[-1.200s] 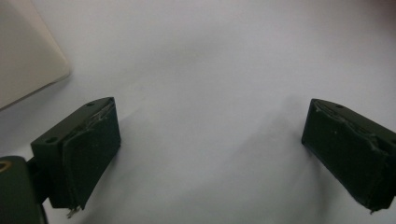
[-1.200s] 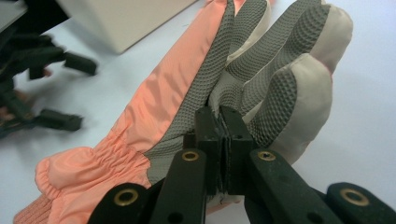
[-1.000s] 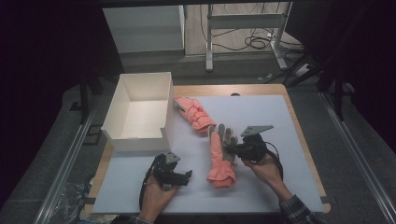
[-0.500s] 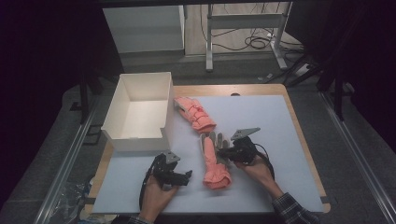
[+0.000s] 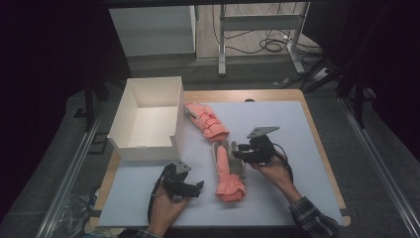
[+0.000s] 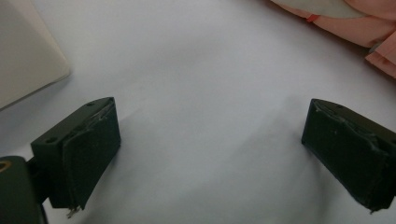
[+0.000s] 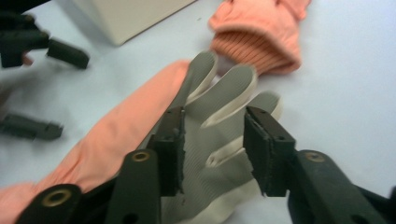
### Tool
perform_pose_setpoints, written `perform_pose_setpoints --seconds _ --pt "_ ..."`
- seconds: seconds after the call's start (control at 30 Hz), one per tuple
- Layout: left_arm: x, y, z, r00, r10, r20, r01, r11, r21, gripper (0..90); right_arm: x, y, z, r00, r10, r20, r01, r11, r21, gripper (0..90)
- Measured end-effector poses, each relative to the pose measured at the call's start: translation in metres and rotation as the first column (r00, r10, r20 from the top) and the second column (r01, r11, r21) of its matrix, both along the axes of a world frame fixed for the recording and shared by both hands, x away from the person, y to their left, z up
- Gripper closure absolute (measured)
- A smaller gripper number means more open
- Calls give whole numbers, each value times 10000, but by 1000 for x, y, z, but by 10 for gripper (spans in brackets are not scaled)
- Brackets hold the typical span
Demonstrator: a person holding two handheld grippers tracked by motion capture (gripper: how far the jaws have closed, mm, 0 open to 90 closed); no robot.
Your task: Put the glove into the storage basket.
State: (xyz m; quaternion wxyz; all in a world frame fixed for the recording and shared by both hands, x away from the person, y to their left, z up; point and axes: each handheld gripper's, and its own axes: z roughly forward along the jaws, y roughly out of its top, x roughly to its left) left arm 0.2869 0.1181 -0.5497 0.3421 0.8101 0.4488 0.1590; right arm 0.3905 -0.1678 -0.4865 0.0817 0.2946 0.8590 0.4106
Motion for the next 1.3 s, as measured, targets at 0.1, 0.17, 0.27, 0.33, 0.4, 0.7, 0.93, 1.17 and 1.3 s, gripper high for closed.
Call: perform_pose_setpoints --seconds 0.1,0.17,0.27,0.33,0.4,0.7,0.93,1.17,1.3 --pt "0 0 0 10000 -2 2 2 10000 1 44 11 5 6 9999 -157 -38 158 9999 27 526" --pt "0 0 0 10000 14 4 -14 10000 -27 44 20 9 10 9996 -289 -13 289 9996 64 492" --pt "0 0 0 10000 -8 -5 8 10000 9 44 33 16 15 9994 -349 21 349 9993 111 468" --pt "0 0 0 10000 -6 -4 6 10000 -14 44 41 22 17 9991 -417 85 416 9991 121 457" --pt "0 0 0 10000 -18 -2 18 10000 3 44 50 27 18 9990 -454 55 453 9990 61 448" --pt "0 0 0 10000 -10 -2 10 10000 -6 44 86 51 19 9976 -681 -82 681 9976 -85 429" --pt "0 0 0 10000 -5 0 5 10000 -10 44 106 75 13 9971 -759 -88 757 9969 -198 430" --pt "0 0 0 10000 -1 5 1 10000 -31 44 124 99 5 9957 -923 -96 920 9955 -241 429" --pt "0 0 0 10000 -5 7 5 10000 -25 44 135 110 -3 9939 -1090 -140 1081 9927 -539 411"
